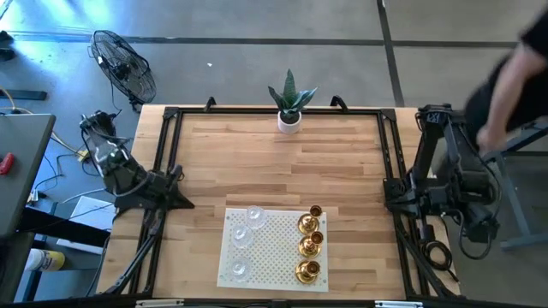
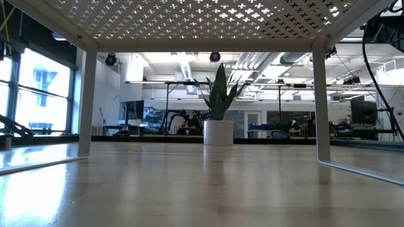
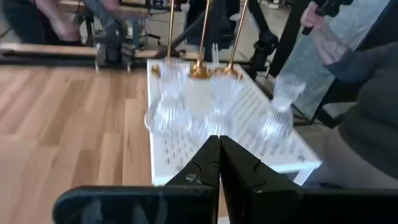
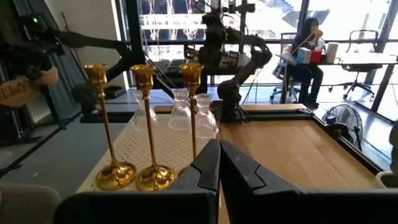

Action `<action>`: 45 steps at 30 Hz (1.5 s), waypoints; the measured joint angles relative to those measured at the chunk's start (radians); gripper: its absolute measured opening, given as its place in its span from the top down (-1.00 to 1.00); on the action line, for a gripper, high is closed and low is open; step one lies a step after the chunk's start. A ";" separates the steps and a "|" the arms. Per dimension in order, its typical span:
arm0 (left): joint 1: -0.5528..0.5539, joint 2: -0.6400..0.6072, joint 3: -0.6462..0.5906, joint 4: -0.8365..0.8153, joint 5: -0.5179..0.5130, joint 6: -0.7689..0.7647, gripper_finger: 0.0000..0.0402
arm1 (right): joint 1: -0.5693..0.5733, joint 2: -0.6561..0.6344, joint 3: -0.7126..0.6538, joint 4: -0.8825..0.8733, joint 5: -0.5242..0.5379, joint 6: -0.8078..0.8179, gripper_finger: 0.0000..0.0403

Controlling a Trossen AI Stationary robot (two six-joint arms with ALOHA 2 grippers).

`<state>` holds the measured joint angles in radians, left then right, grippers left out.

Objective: Pick & Place candle stick holders
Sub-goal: Return to Home Position

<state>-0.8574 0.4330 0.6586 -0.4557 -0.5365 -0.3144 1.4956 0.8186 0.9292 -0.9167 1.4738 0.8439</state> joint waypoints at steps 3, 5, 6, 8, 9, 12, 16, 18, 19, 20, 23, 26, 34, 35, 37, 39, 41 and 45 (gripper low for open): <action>0.000 -0.039 -0.109 0.087 0.017 0.008 1.00 | 0.000 -0.014 -0.072 0.084 0.001 -0.015 1.00; 0.000 -0.058 -0.170 0.157 0.037 0.024 1.00 | 0.000 -0.019 -0.129 0.136 0.012 -0.013 1.00; 0.000 -0.064 -0.198 0.189 0.044 0.031 1.00 | 0.000 -0.021 -0.159 0.162 0.017 -0.013 1.00; 0.000 -0.074 -0.243 0.241 0.060 0.047 1.00 | 0.000 -0.032 -0.215 0.207 0.028 -0.009 1.00; 0.000 -0.077 -0.261 0.269 0.067 0.053 1.00 | 0.000 -0.038 -0.238 0.227 0.037 -0.004 1.00; 0.000 -0.081 -0.300 0.307 0.084 0.056 1.00 | 0.000 -0.064 -0.299 0.245 0.047 0.029 1.00; 0.000 -0.082 -0.357 0.357 0.116 0.059 1.00 | 0.000 -0.093 -0.358 0.250 0.051 0.067 1.00; 0.000 -0.081 -0.388 0.382 0.130 0.057 1.00 | 0.000 -0.101 -0.385 0.260 0.058 0.073 1.00; 0.000 -0.081 -0.405 0.404 0.135 0.057 1.00 | 0.000 -0.105 -0.398 0.269 0.066 0.072 1.00; 0.000 -0.084 -0.423 0.423 0.142 0.059 1.00 | 0.000 -0.109 -0.410 0.278 0.070 0.072 1.00; 0.000 -0.096 -0.473 0.490 0.162 0.065 1.00 | 0.000 -0.115 -0.445 0.300 0.076 0.075 1.00; 0.000 -0.113 -0.522 0.541 0.164 0.067 1.00 | 0.000 -0.116 -0.478 0.334 0.097 0.076 1.00; 0.000 -0.150 -0.641 0.770 0.258 0.152 1.00 | -0.007 -0.113 -0.513 0.347 0.097 0.124 1.00; 0.000 -0.153 -0.641 0.754 0.265 0.152 1.00 | -0.010 -0.113 -0.518 0.347 0.097 0.125 1.00; 0.000 -0.150 -0.641 0.752 0.265 0.153 1.00 | -0.016 -0.113 -0.530 0.348 0.097 0.133 1.00; 0.000 -0.150 -0.641 0.748 0.265 0.155 1.00 | -0.020 -0.113 -0.550 0.349 0.098 0.151 1.00; 0.000 -0.152 -0.642 0.748 0.265 0.157 1.00 | -0.029 -0.113 -0.575 0.347 0.097 0.177 1.00; 0.000 -0.151 -0.643 0.743 0.265 0.161 1.00 | -0.049 -0.113 -0.651 0.347 0.096 0.261 1.00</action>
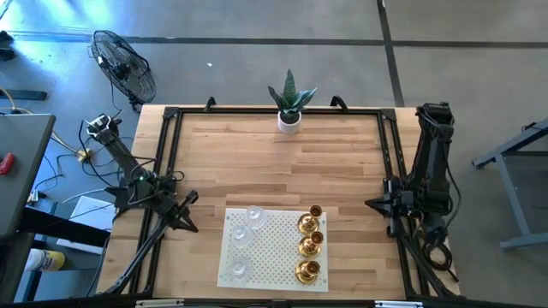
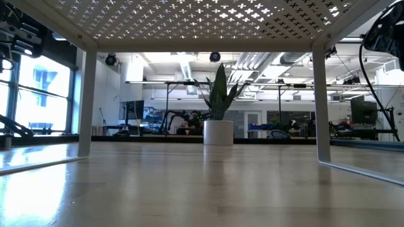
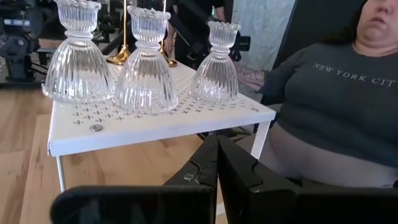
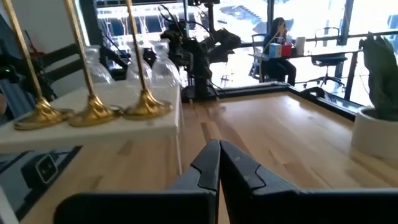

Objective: Pick & Place candle stick holders
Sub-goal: Return to Home Position

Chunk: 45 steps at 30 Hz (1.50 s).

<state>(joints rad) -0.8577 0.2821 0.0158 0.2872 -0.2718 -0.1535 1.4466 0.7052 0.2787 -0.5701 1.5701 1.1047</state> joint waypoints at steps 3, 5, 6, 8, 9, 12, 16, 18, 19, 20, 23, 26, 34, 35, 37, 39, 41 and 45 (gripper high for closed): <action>0.000 0.000 0.000 0.000 0.000 0.000 1.00 | -0.011 -0.002 -0.068 0.017 -0.001 0.071 1.00; 0.000 0.000 -0.001 0.000 -0.001 0.000 1.00 | -0.014 -0.011 -0.117 0.037 -0.001 0.111 1.00; 0.000 0.000 -0.001 -0.001 -0.004 -0.001 1.00 | -0.015 -0.016 -0.135 0.059 -0.002 0.115 1.00; 0.000 0.000 -0.001 -0.006 -0.008 -0.007 1.00 | -0.022 -0.019 -0.140 0.105 0.005 0.080 1.00; 0.000 0.000 -0.001 -0.007 -0.008 -0.007 1.00 | -0.023 -0.021 -0.141 0.107 0.001 0.067 1.00; 0.000 0.000 -0.002 -0.013 -0.020 -0.007 1.00 | -0.022 -0.027 -0.143 0.104 0.002 0.040 1.00; 0.000 0.000 -0.002 -0.029 -0.066 -0.007 1.00 | -0.029 -0.029 -0.143 0.104 0.002 0.013 1.00; 0.000 0.000 -0.002 -0.028 -0.081 -0.008 1.00 | -0.049 -0.029 -0.143 0.104 0.001 0.011 1.00; 0.000 0.000 -0.002 -0.028 -0.085 -0.007 1.00 | -0.063 -0.028 -0.143 0.104 0.001 0.011 1.00; 0.000 0.000 -0.002 -0.029 -0.086 -0.008 1.00 | -0.077 -0.027 -0.143 0.104 0.001 0.012 1.00; 0.000 0.000 -0.002 -0.028 -0.090 -0.008 1.00 | -0.126 -0.025 -0.143 0.105 0.001 0.011 1.00; 0.000 0.000 -0.002 -0.029 -0.114 -0.008 1.00 | -0.177 -0.025 -0.143 0.105 0.001 -0.002 1.00; 0.000 0.000 -0.002 -0.028 -0.140 -0.008 1.00 | -0.279 -0.025 -0.145 0.123 0.001 0.019 1.00; 0.000 0.000 -0.002 -0.028 -0.140 -0.008 1.00 | -0.288 -0.025 -0.145 0.123 0.000 0.020 1.00; 0.000 0.000 -0.002 -0.028 -0.142 -0.008 1.00 | -0.314 -0.025 -0.145 0.123 0.000 0.018 1.00; 0.000 0.000 -0.002 -0.029 -0.144 -0.008 1.00 | -0.361 -0.025 -0.145 0.123 0.000 0.017 1.00; 0.000 0.000 -0.002 -0.029 -0.155 -0.008 1.00 | -0.416 -0.025 -0.145 0.123 0.000 0.021 1.00; 0.000 0.000 -0.002 -0.029 -0.159 -0.008 1.00 | -0.523 -0.025 -0.145 0.124 -0.001 0.037 1.00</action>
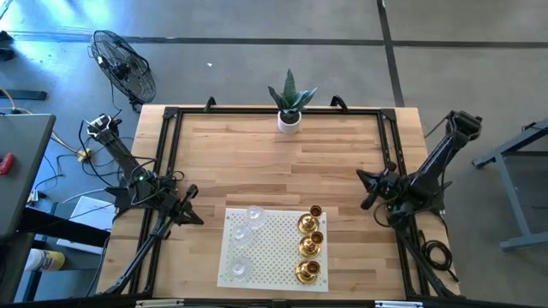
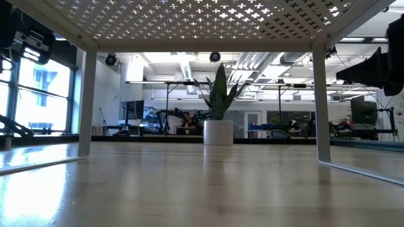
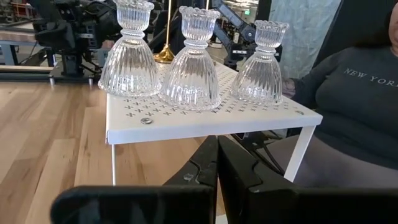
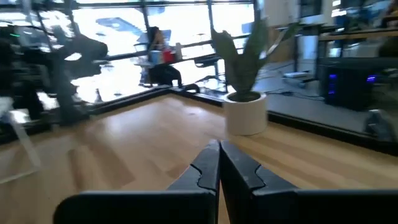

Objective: Pick & Place candle stick holders
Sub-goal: Return to Home Position

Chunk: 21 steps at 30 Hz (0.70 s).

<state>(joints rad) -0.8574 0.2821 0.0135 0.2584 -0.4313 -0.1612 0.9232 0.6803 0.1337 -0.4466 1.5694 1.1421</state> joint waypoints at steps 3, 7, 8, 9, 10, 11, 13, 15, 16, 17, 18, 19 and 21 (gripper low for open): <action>0.000 0.000 0.000 0.000 0.000 0.000 1.00 | -0.067 0.000 0.000 -0.002 -0.031 -0.030 1.00; 0.000 0.000 0.000 0.000 0.001 0.000 1.00 | -0.143 0.000 0.000 0.000 -0.023 -0.020 1.00; 0.000 0.000 0.000 0.000 0.001 0.000 1.00 | -0.163 0.000 0.000 0.000 -0.012 -0.020 1.00; 0.000 0.000 0.000 0.000 0.001 0.000 1.00 | -0.184 0.000 0.000 0.001 -0.002 -0.017 1.00; 0.000 0.000 0.000 -0.002 0.001 0.000 1.00 | -0.210 0.000 0.000 0.004 0.000 -0.016 1.00; 0.000 0.000 0.000 -0.005 0.000 0.000 1.00 | -0.238 0.000 0.000 0.004 0.000 -0.019 1.00; 0.000 0.000 0.000 -0.008 0.000 0.000 1.00 | -0.295 0.000 0.000 0.004 -0.007 -0.021 1.00; 0.000 0.000 0.000 -0.007 0.000 0.000 1.00 | -0.345 0.000 0.000 0.004 -0.031 -0.021 1.00; 0.000 0.000 0.000 -0.007 0.000 0.000 1.00 | -0.369 0.000 0.000 0.004 -0.052 -0.022 1.00; 0.000 0.000 0.000 -0.008 0.000 0.000 1.00 | -0.391 0.000 0.000 0.004 -0.079 -0.023 1.00; 0.000 0.000 0.000 -0.008 0.000 0.000 1.00 | -0.410 0.000 0.000 0.004 -0.118 -0.024 1.00; 0.000 0.000 0.000 -0.007 0.000 0.000 1.00 | -0.429 0.000 0.000 0.005 -0.168 -0.023 1.00; 0.000 0.000 0.000 -0.008 0.000 0.000 1.00 | -0.465 0.000 0.000 0.014 -0.289 -0.018 1.00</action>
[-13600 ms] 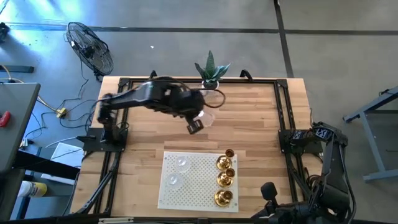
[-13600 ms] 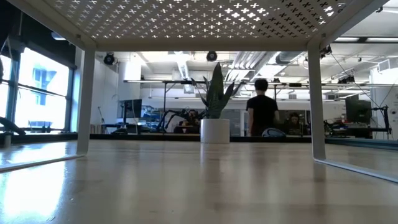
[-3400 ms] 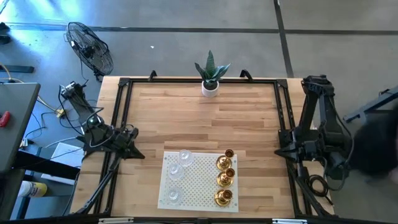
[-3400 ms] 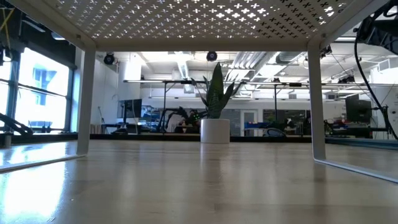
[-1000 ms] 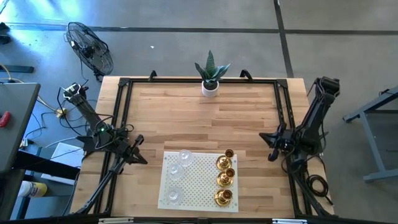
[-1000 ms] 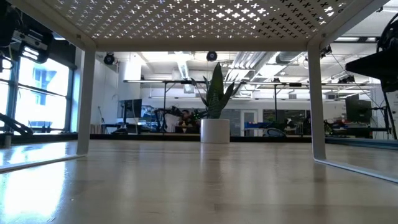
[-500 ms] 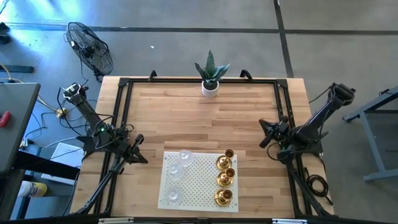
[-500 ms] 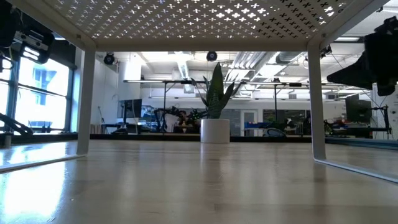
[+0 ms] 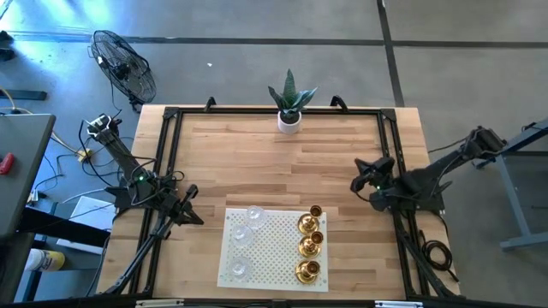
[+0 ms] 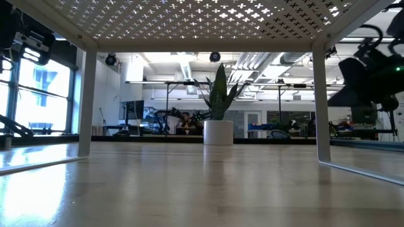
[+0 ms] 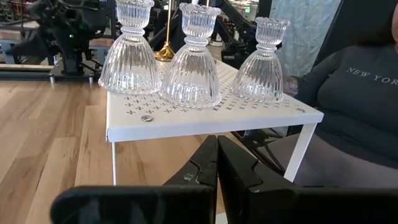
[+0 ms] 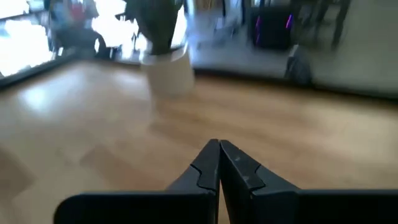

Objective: Pick & Place candle stick holders
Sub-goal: Return to Home Position

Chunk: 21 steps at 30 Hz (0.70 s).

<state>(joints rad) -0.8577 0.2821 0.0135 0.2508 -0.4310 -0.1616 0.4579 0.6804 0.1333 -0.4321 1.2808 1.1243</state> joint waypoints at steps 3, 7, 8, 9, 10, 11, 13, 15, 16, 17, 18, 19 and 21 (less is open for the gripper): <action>0.000 0.000 0.000 0.000 0.000 -0.002 1.00 | -0.042 0.001 0.000 0.044 -0.165 -0.007 1.00; 0.000 0.000 0.000 0.000 0.000 -0.004 1.00 | -0.072 0.015 0.000 0.136 -0.330 -0.031 1.00; 0.000 0.000 0.000 0.000 0.000 -0.005 1.00 | -0.076 0.020 0.000 0.163 -0.369 -0.032 1.00; 0.000 0.000 0.000 0.000 0.001 -0.009 1.00 | -0.080 0.026 0.000 0.191 -0.405 -0.035 1.00; 0.000 0.000 0.000 0.000 0.005 -0.015 1.00 | -0.083 0.033 0.000 0.225 -0.439 -0.052 1.00; 0.000 0.000 0.000 0.000 0.010 -0.021 1.00 | -0.088 0.040 0.000 0.269 -0.476 -0.081 1.00; 0.000 0.000 0.000 -0.002 0.022 -0.029 1.00 | -0.101 0.056 -0.001 0.376 -0.572 -0.174 1.00; 0.000 0.000 0.000 -0.010 0.023 -0.039 1.00 | -0.116 0.074 -0.001 0.505 -0.697 -0.309 1.00; 0.000 0.000 0.000 -0.015 0.023 -0.045 1.00 | -0.123 0.086 -0.001 0.571 -0.763 -0.385 1.00; 0.000 0.000 0.000 -0.018 0.023 -0.049 1.00 | -0.131 0.098 -0.001 0.638 -0.825 -0.461 1.00; 0.000 0.000 0.000 -0.019 0.023 -0.050 1.00 | -0.138 0.110 -0.001 0.702 -0.889 -0.532 1.00; 0.000 0.000 0.000 -0.019 0.023 -0.050 1.00 | -0.145 0.123 -0.001 0.758 -0.954 -0.603 1.00; 0.000 0.000 0.000 -0.018 0.023 -0.050 1.00 | -0.161 0.148 -0.001 0.858 -1.082 -0.728 1.00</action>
<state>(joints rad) -0.8574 0.2817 0.0135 0.2325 -0.4076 -0.2111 0.2965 0.8282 0.1326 0.4257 0.1992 0.3964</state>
